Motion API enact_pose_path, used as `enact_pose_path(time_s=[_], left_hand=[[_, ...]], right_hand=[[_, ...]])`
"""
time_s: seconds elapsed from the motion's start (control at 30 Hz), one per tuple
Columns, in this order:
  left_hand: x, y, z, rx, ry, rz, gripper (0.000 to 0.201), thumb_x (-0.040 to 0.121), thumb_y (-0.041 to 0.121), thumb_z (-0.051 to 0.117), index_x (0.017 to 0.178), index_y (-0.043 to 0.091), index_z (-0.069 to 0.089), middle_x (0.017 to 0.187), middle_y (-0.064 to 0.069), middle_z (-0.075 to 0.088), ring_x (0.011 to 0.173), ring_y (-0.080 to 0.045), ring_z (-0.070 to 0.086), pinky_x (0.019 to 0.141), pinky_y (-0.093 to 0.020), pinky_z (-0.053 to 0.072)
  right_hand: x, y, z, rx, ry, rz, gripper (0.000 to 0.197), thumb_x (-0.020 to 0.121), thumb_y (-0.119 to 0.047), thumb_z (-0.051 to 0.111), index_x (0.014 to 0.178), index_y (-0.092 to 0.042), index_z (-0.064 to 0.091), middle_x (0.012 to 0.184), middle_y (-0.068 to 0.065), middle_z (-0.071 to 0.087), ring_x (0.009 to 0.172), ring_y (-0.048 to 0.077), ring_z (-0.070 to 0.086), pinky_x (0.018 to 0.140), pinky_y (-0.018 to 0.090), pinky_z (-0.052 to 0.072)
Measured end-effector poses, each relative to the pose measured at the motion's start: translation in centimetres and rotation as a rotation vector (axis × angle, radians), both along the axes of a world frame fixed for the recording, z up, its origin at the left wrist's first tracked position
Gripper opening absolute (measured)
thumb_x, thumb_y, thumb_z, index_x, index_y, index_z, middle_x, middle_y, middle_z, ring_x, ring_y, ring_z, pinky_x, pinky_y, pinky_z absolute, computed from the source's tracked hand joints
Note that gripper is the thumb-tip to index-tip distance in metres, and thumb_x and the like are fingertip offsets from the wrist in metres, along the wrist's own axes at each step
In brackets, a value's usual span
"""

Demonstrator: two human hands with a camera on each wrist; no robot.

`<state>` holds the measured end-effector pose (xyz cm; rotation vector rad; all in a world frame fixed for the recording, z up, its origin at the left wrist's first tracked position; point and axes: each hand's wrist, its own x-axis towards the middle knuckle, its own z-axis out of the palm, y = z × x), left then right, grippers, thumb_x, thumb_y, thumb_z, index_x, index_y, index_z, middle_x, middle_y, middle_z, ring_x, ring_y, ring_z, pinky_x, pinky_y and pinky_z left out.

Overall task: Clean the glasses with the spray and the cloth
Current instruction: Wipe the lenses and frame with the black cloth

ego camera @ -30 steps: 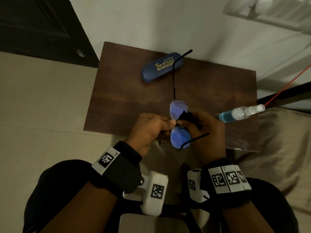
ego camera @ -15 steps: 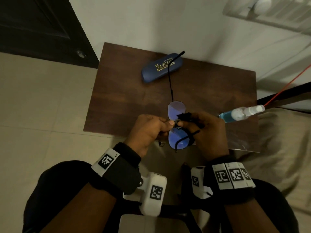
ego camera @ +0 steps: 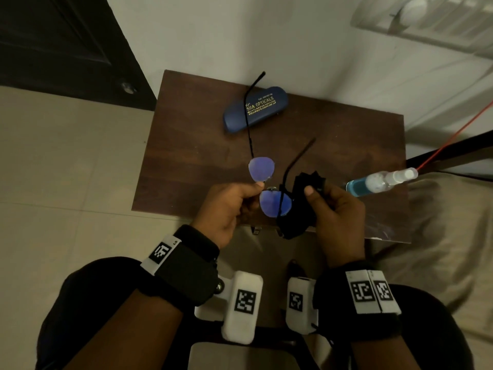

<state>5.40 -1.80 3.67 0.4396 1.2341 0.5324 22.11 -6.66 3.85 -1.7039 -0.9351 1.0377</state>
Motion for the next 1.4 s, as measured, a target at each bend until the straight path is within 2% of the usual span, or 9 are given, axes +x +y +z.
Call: enact_pose_path(time_s=[0.13,0.27,0.43,0.6,0.73,0.93,1.0,1.1,1.4], left_hand=[[0.0,0.1,-0.6,-0.020,0.124,0.109,0.011,0.083,0.022,0.066,0.078,0.012,0.067,0.058,0.001,0.054,0.060,-0.012,0.050,0.074,-0.034,0.046],[0.1,0.1,-1.2,0.060,0.287,0.212,0.026,0.081,0.020,0.068,0.059,0.017,0.056,0.051,0.003,0.048,0.053,-0.012,0.045,0.066,-0.034,0.042],[0.1,0.0,-1.5,0.032,0.326,0.232,0.019,0.082,0.023,0.066,0.066,0.016,0.059,0.059,0.001,0.052,0.061,-0.014,0.049,0.070,-0.035,0.047],[0.2,-0.3,-1.4,0.076,0.327,0.161,0.018,0.083,0.025,0.065,0.073,0.009,0.065,0.065,-0.005,0.062,0.068,-0.023,0.061,0.076,-0.040,0.054],[0.4,-0.5,-1.1,0.202,0.370,0.059,0.032,0.085,0.026,0.063,0.087,-0.006,0.065,0.074,-0.016,0.063,0.072,-0.027,0.061,0.073,-0.040,0.055],[-0.4,-0.1,-0.4,0.587,0.686,-0.111,0.031,0.093,0.033,0.054,0.074,0.011,0.064,0.068,-0.008,0.063,0.062,-0.022,0.057,0.059,-0.031,0.045],[-0.7,-0.2,-0.4,0.777,0.771,-0.242,0.012,0.091,0.023,0.057,0.095,0.018,0.068,0.086,0.002,0.064,0.078,-0.013,0.059,0.067,-0.027,0.046],[-0.7,-0.3,-1.3,0.969,0.829,-0.509,0.028,0.088,0.016,0.060,0.115,0.020,0.066,0.109,-0.003,0.057,0.100,-0.019,0.053,0.080,-0.028,0.044],[-0.7,-0.2,-0.6,1.138,0.668,-0.533,0.014,0.081,0.037,0.062,0.079,0.030,0.073,0.081,0.012,0.063,0.081,-0.004,0.056,0.099,-0.043,0.036]], right_hand=[[-0.4,-0.5,0.0,-0.011,-0.003,-0.031,0.015,0.091,-0.013,0.059,0.094,-0.024,0.068,0.089,-0.005,0.073,0.087,0.010,0.071,0.073,0.022,0.057],[-1.6,-1.2,0.0,0.035,-0.030,0.015,0.008,0.089,-0.015,0.063,0.087,-0.014,0.071,0.084,0.007,0.073,0.084,0.023,0.070,0.075,0.045,0.058],[-2.9,-1.8,0.5,0.136,-0.047,0.128,0.023,0.082,-0.027,0.064,0.093,-0.008,0.071,0.096,0.006,0.070,0.091,0.018,0.067,0.078,0.041,0.057],[-3.8,-1.8,0.8,0.143,0.024,0.154,0.010,0.079,-0.012,0.069,0.088,-0.011,0.074,0.109,0.000,0.069,0.102,0.010,0.065,0.078,0.025,0.055],[-4.0,-1.1,0.8,0.093,-0.023,0.089,0.010,0.085,-0.013,0.067,0.092,-0.015,0.074,0.089,0.003,0.073,0.086,0.018,0.069,0.077,0.047,0.056],[-2.7,-0.1,1.1,0.053,0.109,0.013,0.009,0.087,-0.009,0.063,0.086,-0.013,0.072,0.084,0.004,0.075,0.083,0.020,0.072,0.075,0.037,0.057],[-2.0,0.2,1.0,0.040,0.162,0.000,0.009,0.086,-0.011,0.063,0.087,-0.015,0.071,0.084,0.003,0.075,0.085,0.021,0.071,0.076,0.037,0.058],[-1.1,0.5,1.0,0.025,0.235,-0.010,0.012,0.080,-0.022,0.063,0.083,-0.014,0.071,0.080,0.002,0.074,0.083,0.020,0.071,0.075,0.035,0.057],[0.6,1.1,1.1,-0.007,0.182,-0.092,0.012,0.089,-0.019,0.058,0.086,-0.019,0.070,0.078,-0.004,0.073,0.076,0.011,0.069,0.064,0.024,0.056]])
